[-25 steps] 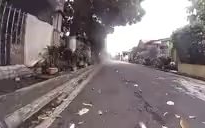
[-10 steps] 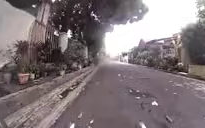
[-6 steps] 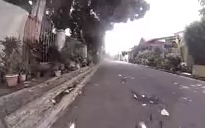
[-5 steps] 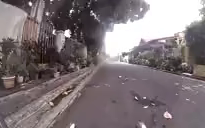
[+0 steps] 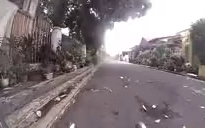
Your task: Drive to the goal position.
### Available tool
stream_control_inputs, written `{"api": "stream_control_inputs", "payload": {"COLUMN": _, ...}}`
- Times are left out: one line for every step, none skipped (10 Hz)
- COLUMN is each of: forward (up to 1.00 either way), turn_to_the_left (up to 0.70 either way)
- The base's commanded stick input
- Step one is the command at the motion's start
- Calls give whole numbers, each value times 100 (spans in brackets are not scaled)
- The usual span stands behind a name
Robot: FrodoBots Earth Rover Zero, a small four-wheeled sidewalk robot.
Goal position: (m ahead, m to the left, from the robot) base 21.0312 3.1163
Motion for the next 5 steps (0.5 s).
{"api": "stream_control_inputs", "payload": {"forward": 70, "turn_to_the_left": 0}}
{"api": "stream_control_inputs", "payload": {"forward": 70, "turn_to_the_left": 0}}
{"api": "stream_control_inputs", "payload": {"forward": 70, "turn_to_the_left": 0}}
{"api": "stream_control_inputs", "payload": {"forward": 70, "turn_to_the_left": 0}}
{"api": "stream_control_inputs", "payload": {"forward": 70, "turn_to_the_left": 0}}
